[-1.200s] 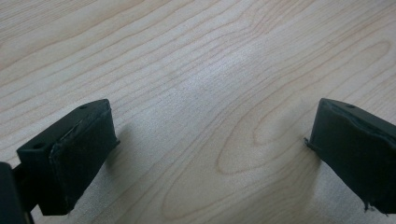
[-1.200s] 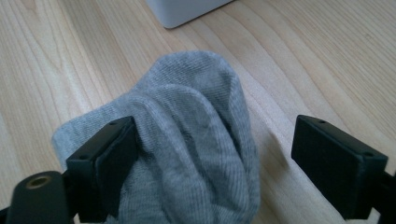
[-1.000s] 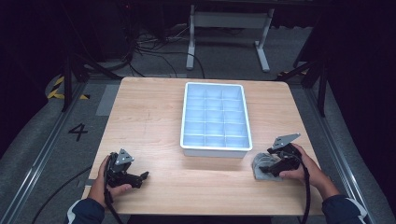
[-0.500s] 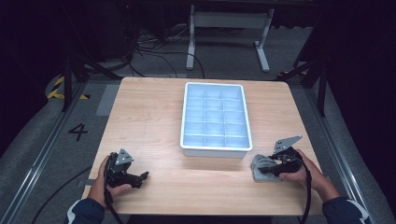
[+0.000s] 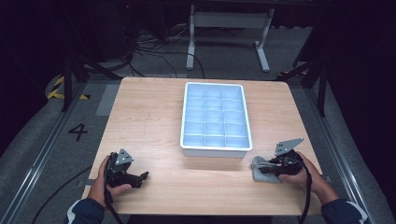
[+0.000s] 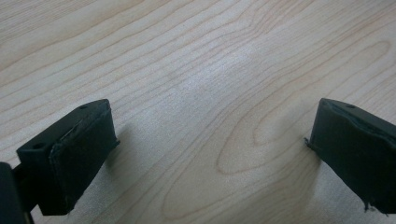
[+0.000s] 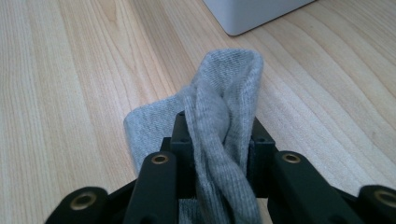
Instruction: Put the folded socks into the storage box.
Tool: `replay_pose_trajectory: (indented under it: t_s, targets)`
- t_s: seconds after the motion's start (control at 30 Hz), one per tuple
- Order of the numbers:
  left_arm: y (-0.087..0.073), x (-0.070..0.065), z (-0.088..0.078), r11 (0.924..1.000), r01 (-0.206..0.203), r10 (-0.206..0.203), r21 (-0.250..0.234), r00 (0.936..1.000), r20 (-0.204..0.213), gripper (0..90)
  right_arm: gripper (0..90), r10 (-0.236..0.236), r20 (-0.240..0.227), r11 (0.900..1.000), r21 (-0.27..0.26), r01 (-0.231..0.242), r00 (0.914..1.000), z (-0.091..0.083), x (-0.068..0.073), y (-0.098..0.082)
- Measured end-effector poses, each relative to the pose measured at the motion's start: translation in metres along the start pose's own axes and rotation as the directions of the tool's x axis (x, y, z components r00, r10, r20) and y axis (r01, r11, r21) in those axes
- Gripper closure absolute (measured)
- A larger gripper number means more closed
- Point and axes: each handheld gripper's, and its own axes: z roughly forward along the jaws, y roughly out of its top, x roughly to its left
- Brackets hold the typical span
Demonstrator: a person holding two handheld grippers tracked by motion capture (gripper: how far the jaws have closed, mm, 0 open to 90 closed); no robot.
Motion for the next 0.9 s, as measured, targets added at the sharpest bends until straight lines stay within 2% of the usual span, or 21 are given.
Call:
replay_pose_trajectory:
  t_s: [0.4, 0.7, 0.9]
  targets:
    - [0.000, 0.000, 0.000, 1.0000, 0.004, -0.004, 0.004, 1.0000, 0.007, 0.5, 72.5, -0.021, 0.039, 0.999, -0.038, 0.023, 0.9990, -0.005, 0.006, -0.002]
    - [0.000, 0.000, 0.000, 1.0000, 0.003, -0.003, 0.005, 1.0000, 0.009, 0.5, 72.7, -0.006, 0.071, 0.997, -0.074, 0.011, 0.9975, -0.014, 0.007, -0.005]
    - [0.000, 0.000, 0.001, 1.0000, 0.004, -0.004, 0.001, 1.0000, 0.007, 0.5, 72.8, 0.013, 0.097, 0.993, -0.115, -0.002, 0.9952, -0.024, 0.008, -0.007]
